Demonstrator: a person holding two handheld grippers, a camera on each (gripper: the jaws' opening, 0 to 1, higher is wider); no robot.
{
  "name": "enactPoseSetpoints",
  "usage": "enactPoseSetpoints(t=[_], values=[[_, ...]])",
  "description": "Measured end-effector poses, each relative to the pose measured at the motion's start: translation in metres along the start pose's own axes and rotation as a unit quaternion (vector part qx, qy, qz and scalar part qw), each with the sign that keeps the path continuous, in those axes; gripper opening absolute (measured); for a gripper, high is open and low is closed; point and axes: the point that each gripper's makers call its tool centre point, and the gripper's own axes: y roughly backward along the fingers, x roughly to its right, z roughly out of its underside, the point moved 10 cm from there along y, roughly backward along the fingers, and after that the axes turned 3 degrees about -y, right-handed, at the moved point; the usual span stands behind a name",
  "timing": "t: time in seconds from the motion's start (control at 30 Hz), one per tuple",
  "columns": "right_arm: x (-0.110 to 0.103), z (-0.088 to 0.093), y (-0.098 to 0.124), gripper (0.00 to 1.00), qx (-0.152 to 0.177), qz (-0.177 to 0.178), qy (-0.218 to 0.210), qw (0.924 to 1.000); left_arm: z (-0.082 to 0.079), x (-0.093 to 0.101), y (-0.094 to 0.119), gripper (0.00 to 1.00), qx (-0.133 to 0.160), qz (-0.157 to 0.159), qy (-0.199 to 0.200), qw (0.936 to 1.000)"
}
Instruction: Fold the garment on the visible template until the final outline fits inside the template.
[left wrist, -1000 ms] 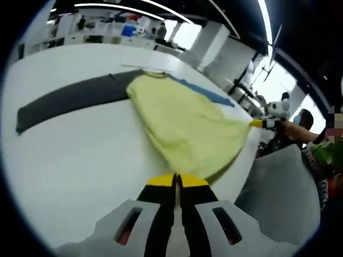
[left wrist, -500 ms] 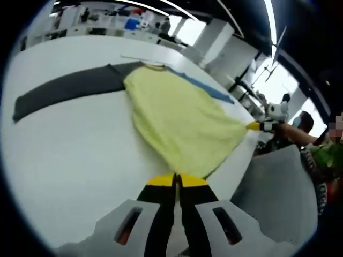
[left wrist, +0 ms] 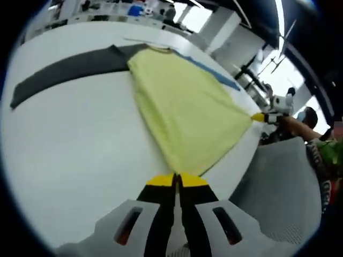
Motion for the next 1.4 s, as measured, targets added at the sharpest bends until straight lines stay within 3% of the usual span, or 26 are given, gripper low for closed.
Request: enactPoseSetpoints(t=[0.8, 1.33, 1.4], values=[[-0.001, 0.011, -0.003, 0.0, -0.032, 0.002, -0.001, 0.9995, 0.009, -0.007, 0.0, 0.0, -0.008, -0.005, 0.042, 0.9991], [0.0, 0.012, -0.005, 0.0, -0.032, 0.008, -0.004, 0.9994, 0.008, 0.017, -0.004, 0.0, 0.002, -0.008, 0.069, 0.9976], [0.001, 0.012, -0.005, 0.0, -0.034, 0.008, 0.0, 0.9994, 0.008, 0.011, -0.003, 0.0, 0.002, -0.006, 0.069, 0.9976]])
